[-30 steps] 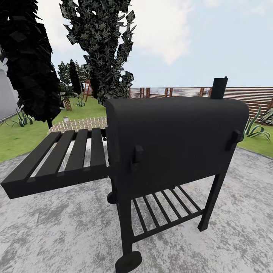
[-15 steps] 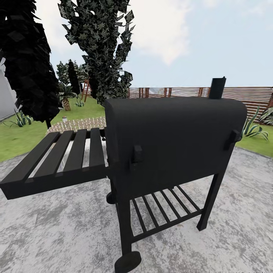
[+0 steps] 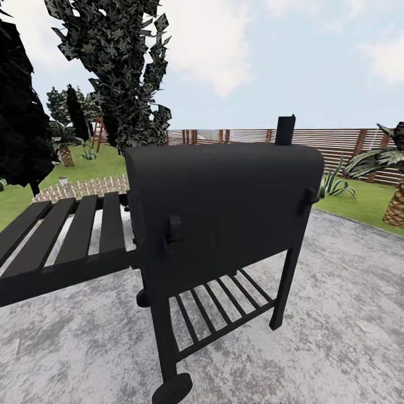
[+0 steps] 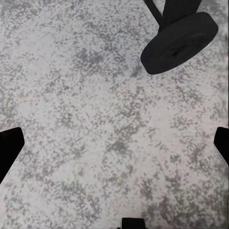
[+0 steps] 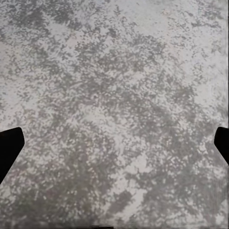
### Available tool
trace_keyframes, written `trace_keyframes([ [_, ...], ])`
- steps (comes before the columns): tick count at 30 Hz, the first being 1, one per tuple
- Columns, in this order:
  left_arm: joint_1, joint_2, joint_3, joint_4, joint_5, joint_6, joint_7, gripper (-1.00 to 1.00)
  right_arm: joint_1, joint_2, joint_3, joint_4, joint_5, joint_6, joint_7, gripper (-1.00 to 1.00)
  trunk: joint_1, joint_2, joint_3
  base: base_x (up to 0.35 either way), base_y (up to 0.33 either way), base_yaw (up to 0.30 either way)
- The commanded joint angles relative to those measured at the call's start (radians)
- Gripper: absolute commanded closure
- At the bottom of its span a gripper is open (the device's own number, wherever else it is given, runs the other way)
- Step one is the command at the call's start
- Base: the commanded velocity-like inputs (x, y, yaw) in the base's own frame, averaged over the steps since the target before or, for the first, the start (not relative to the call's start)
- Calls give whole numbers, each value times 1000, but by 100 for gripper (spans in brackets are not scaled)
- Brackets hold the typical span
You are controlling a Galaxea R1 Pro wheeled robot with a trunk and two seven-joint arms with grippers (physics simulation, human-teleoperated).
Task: Pick up the pesticide atomizer in the garden and spray insectifuge to fully cover both potted plants in the garden.
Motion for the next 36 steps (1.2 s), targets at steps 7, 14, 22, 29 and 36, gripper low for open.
trace_keyframes([
  [7,-1,-1,0,0,1,-3,1,-100,0,0,0,0,0,-2,-1,-100,0,0,-1,-98,-190,-297],
  [14,0,-2,-1,0,0,-3,1,-100,0,0,0,0,0,-2,-1,-100,0,0,-1,-29,-258,-298],
  [22,-1,1,0,0,2,-4,1,-100,0,0,0,0,0,-2,-1,-100,0,0,-1,-2,-140,-298],
  [29,-1,1,0,0,3,-3,1,-100,0,0,0,0,0,-2,-1,-100,0,0,-1,0,-10,-299],
  [36,-1,-1,0,0,3,-3,1,-100,0,0,0,0,0,-2,-1,-100,0,0,-1,0,-1,-300],
])
